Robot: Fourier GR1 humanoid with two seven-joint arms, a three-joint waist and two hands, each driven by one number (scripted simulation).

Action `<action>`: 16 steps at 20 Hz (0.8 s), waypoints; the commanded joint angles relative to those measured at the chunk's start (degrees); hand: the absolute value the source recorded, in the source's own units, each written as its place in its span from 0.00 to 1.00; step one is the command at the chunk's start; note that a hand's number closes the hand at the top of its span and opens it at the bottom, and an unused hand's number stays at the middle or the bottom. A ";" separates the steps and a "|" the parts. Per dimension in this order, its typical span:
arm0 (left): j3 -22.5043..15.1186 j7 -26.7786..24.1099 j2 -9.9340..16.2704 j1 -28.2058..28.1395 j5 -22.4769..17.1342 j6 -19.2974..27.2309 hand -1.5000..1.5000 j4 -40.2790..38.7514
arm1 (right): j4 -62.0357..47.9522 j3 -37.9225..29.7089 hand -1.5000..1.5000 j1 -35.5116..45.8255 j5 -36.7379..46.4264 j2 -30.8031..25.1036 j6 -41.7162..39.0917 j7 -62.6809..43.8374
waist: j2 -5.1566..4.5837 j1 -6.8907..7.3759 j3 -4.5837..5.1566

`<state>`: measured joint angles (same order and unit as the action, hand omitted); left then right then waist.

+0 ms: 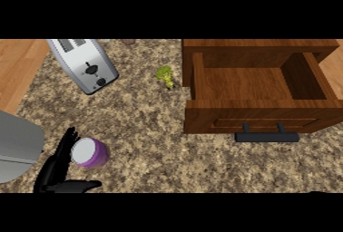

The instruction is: Pick up the can, place it into the drawer and close the drawer

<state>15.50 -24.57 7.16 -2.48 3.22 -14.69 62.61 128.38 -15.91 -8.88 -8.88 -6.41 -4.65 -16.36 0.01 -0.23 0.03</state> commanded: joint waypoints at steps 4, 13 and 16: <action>3.24 -8.65 4.06 6.47 -0.75 -0.20 0.00 -16.35 | 1.56 -2.87 0.00 -3.62 -2.25 0.70 -3.25 2.23 | -0.01 -0.18 0.00; 0.75 -13.05 4.07 15.52 0.19 1.20 0.00 -27.96 | 0.85 -0.07 0.00 -2.25 1.53 2.70 -3.11 1.69 | -0.02 -0.15 0.00; 0.06 -18.53 3.98 19.55 2.50 1.91 0.00 -36.53 | 0.18 -0.89 0.00 3.99 1.72 0.37 -0.27 -2.96 | -0.13 -0.28 0.04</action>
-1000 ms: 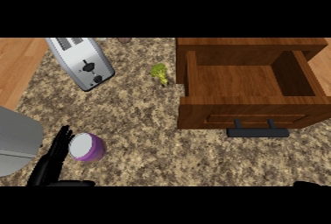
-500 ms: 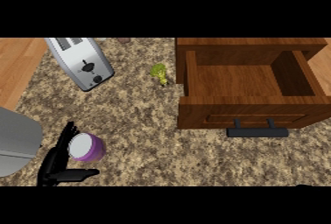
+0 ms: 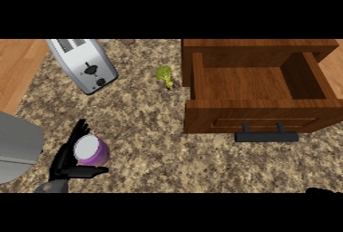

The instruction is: Pick up the can, place it into the drawer and close the drawer

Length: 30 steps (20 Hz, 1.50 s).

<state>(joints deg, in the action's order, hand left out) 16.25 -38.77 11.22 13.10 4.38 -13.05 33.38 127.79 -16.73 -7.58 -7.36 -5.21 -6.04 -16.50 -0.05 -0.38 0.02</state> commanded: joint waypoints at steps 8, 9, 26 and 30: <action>-3.27 -2.04 0.71 5.06 0.32 -7.76 1.00 -5.91 | -2.48 -5.22 0.00 0.58 -4.14 -2.39 -3.04 2.40 | 0.03 -0.01 0.00; -3.66 -2.45 -0.80 5.56 0.44 -6.94 1.00 -6.24 | -2.81 0.13 0.00 1.91 3.04 0.46 0.44 1.14 | -0.01 0.14 0.01; 3.02 1.65 -8.49 22.39 -6.57 10.06 1.00 -10.52 | -1.68 -2.34 0.00 0.50 1.40 0.32 -1.13 3.43 | -0.01 -0.17 -0.01; 1.56 6.41 -10.32 27.19 -6.75 12.10 1.00 -8.69 | -2.01 -5.08 0.00 1.19 -1.10 -1.50 -1.80 2.58 | 0.12 -0.04 -0.04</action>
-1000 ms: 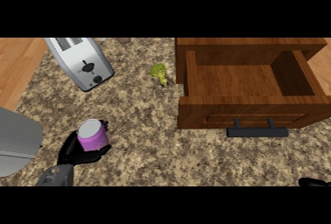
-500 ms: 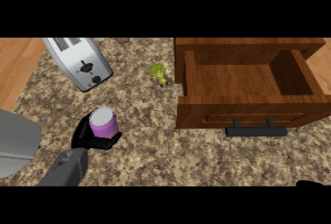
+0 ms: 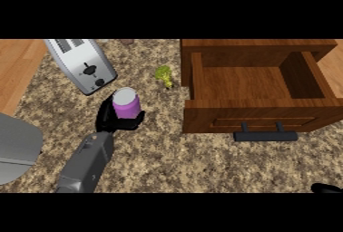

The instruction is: Pick up the can, place it into the drawer and close the drawer

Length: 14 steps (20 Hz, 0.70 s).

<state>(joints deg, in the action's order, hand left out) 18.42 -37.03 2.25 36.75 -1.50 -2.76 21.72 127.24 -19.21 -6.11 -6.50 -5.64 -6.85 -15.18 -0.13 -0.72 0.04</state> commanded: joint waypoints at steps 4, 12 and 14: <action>-5.10 12.27 -2.17 4.97 -1.35 2.51 1.00 9.47 | 1.70 1.28 0.00 -0.04 2.42 1.01 1.70 -1.77 | 0.58 1.15 -0.10; -16.43 23.12 -2.22 8.32 -7.35 9.84 1.00 21.79 | 4.21 2.16 0.00 3.18 3.23 0.06 3.41 -6.26 | 0.44 0.63 -0.04; -17.88 30.23 -2.23 12.76 -8.57 11.74 1.00 26.06 | 1.85 0.47 0.00 0.03 2.03 -0.02 0.96 -1.97 | 0.69 0.65 -0.10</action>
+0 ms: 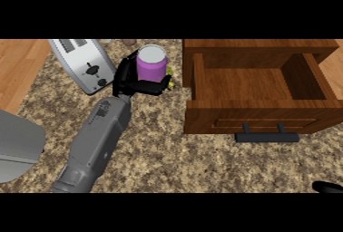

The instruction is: Pick up the can, place it into the drawer and close the drawer

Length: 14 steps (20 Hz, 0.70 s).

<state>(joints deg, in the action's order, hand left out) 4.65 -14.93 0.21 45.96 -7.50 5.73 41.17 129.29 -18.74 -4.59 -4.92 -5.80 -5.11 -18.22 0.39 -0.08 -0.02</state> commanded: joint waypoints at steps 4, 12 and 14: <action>-7.85 14.79 -0.21 6.22 -4.83 7.46 1.00 11.15 | -2.87 -2.64 0.00 2.28 -2.60 -2.99 -1.29 -1.06 | -0.24 -0.43 0.00; -13.20 27.29 -0.21 16.39 -3.50 17.05 1.00 15.22 | -0.88 -0.74 0.00 -1.31 -0.26 -0.22 -1.50 1.86 | -0.15 -0.65 -0.02; -11.16 26.68 -0.21 20.13 -3.67 15.35 1.00 11.74 | -2.41 1.70 0.00 1.54 2.78 2.12 1.35 3.27 | -0.42 -0.53 -0.01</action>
<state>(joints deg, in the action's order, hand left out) -5.68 7.09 0.03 60.98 -10.78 19.20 52.84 128.42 -19.02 -3.83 -4.90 -5.75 -5.12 -17.44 0.08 -0.73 -0.03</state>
